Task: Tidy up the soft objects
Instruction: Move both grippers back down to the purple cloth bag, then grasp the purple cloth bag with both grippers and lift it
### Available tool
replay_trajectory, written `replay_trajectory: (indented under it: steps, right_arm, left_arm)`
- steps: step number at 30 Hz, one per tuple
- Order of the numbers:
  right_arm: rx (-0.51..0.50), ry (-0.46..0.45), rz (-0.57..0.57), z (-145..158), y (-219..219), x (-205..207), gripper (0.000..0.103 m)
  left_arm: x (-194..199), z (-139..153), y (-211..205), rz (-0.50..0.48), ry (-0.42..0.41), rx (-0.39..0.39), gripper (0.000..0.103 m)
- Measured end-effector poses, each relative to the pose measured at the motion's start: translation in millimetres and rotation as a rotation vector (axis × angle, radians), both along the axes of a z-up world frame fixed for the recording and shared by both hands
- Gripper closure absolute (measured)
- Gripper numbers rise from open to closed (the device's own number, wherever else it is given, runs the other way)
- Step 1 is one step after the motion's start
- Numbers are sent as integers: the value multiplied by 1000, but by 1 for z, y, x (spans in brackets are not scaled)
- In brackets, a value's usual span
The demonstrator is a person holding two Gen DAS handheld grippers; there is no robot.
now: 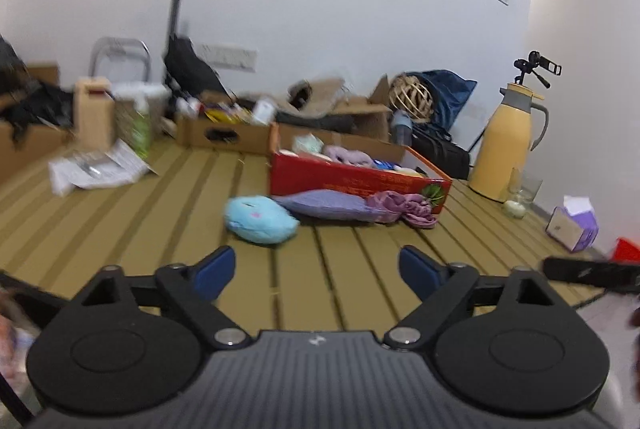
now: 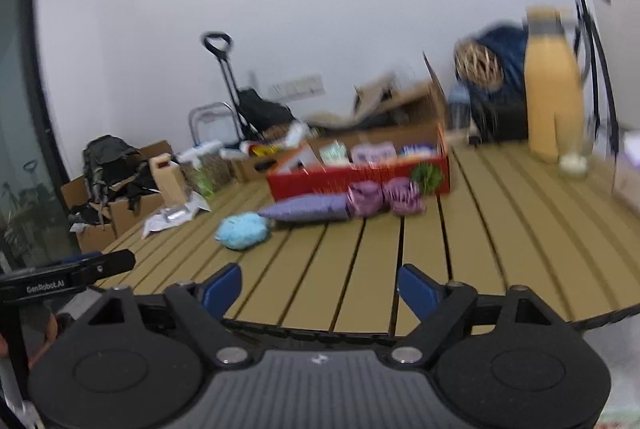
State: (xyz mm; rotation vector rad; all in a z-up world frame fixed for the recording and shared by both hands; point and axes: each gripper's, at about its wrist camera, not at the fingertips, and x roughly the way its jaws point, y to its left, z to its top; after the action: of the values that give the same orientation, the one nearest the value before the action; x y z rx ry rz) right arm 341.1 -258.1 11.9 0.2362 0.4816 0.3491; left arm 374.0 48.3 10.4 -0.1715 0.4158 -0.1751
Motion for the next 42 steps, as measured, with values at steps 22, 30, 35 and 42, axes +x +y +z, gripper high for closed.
replay_trajectory:
  steps: [22, 30, 35, 42]
  right_arm:
    - [309, 253, -41, -90, 65, 293, 71]
    - [225, 188, 21, -79, 63, 256, 98]
    - [78, 126, 61, -60, 44, 183, 98]
    - [29, 146, 48, -62, 15, 124, 79]
  left_arm:
    - [241, -57, -3, -29, 196, -106, 90]
    - [177, -36, -12, -170, 116, -114, 95]
    - [123, -48, -30, -246, 181, -151, 95]
    - [95, -71, -37, -233, 267, -146, 95]
